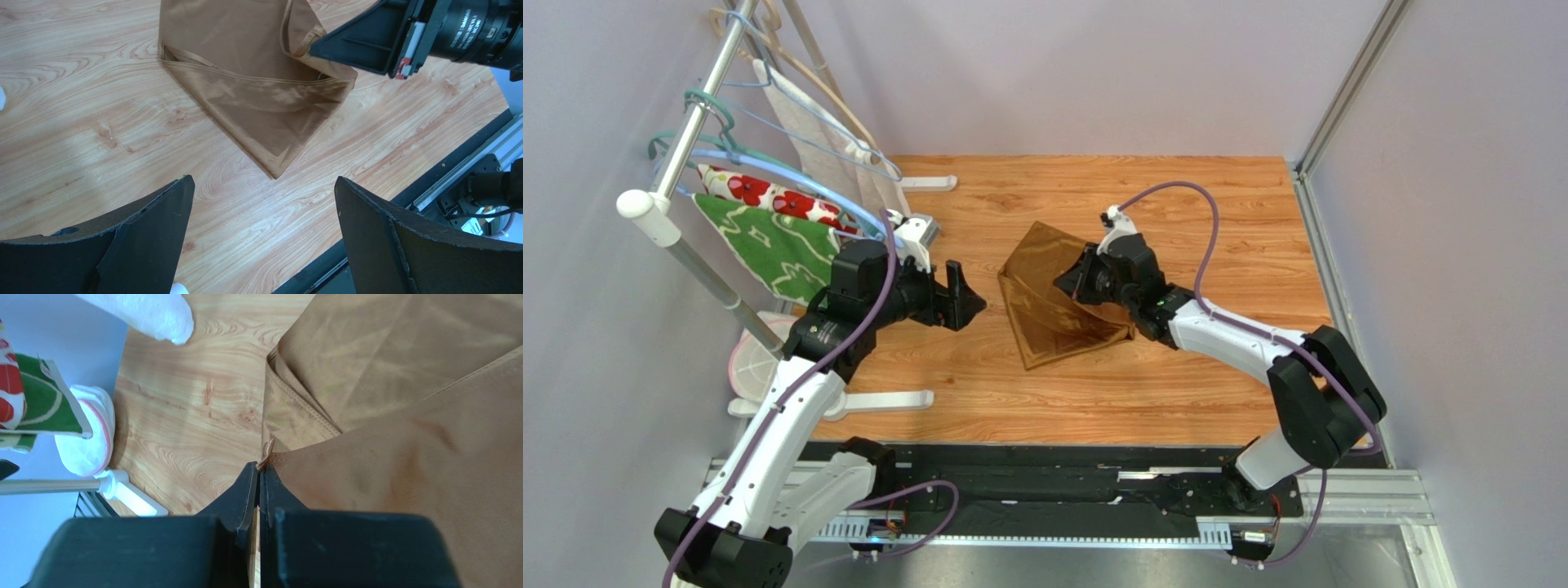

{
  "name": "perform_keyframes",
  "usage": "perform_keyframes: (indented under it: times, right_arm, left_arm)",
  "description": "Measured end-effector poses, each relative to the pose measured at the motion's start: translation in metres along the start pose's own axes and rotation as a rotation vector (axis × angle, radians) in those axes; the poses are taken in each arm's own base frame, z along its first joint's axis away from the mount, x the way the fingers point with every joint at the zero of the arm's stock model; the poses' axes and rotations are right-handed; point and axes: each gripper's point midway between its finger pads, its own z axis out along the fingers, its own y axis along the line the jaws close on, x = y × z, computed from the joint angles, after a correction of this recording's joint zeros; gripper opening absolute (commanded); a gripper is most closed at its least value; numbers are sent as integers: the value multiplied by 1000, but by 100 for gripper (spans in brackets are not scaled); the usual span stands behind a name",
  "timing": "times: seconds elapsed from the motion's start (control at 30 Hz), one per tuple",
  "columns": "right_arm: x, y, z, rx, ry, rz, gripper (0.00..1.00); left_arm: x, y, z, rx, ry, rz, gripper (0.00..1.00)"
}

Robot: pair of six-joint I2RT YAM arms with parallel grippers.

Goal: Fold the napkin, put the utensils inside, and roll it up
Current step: Fold the napkin

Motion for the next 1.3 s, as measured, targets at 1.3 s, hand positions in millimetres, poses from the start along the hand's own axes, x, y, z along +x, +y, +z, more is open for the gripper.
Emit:
perform_keyframes:
  times: [1.3]
  right_arm:
    - [-29,-4,-48,202,-110,-205,0]
  left_arm:
    - [-1,-1,-1,1,-4,2,94]
